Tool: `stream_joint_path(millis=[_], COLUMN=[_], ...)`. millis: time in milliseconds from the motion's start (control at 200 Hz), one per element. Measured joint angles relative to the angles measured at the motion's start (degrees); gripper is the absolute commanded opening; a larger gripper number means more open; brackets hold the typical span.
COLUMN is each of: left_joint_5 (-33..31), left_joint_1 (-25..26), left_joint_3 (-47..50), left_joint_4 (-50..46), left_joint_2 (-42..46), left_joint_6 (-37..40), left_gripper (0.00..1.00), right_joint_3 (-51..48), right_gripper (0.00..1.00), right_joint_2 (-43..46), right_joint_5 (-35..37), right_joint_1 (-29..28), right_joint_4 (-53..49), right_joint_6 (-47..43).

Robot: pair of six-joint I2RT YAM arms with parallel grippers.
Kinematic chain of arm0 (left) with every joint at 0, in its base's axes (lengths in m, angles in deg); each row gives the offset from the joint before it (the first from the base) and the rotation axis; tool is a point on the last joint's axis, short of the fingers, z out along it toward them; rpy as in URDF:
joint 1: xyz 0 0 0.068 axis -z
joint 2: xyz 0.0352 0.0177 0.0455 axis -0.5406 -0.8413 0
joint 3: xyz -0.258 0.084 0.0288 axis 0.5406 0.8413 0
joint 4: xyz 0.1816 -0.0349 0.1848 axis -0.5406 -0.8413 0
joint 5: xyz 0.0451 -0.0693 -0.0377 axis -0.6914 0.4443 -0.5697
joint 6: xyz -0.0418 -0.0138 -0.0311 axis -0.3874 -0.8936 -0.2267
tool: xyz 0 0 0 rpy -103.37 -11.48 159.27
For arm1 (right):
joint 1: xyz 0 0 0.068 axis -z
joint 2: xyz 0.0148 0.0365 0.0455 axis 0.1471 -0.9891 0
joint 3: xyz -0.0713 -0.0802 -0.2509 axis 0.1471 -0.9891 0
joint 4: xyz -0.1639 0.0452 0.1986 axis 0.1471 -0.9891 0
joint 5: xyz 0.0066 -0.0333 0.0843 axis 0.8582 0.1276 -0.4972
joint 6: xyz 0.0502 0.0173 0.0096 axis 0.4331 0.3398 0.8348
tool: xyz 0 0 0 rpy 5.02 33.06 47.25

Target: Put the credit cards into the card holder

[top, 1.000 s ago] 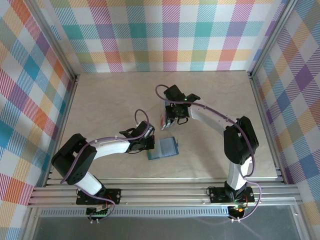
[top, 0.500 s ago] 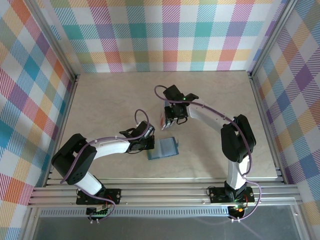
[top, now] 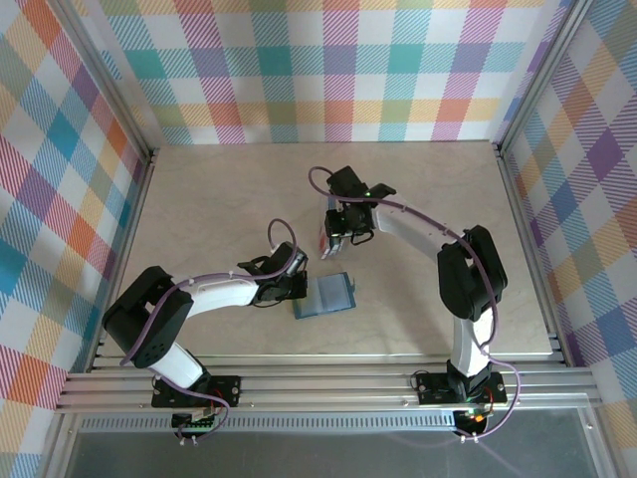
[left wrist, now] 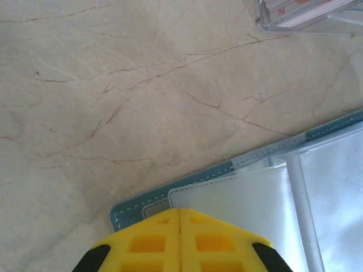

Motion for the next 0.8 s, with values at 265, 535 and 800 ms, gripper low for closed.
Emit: stream_joint_path(millis=[265, 535, 800], left_joint_5=[0.0, 0.0, 0.0], left_joint_1=[0.0, 0.0, 0.0], left_joint_3=[0.0, 0.0, 0.0], left_joint_4=[0.0, 0.0, 0.0], left_joint_2=[0.0, 0.0, 0.0], left_joint_6=[0.0, 0.0, 0.0], left_gripper=[0.07, 0.07, 0.07], right_joint_3=[0.5, -0.2, -0.3], right_gripper=[0.39, 0.36, 0.3], right_joint_2=[-1.0, 0.9, 2.8], right_joint_5=[-2.8, -5.3, -5.5], right_joint_1=[0.8, 1.4, 1.8], right_joint_4=[-0.2, 0.2, 0.2], right_joint_6=[0.0, -0.2, -0.9])
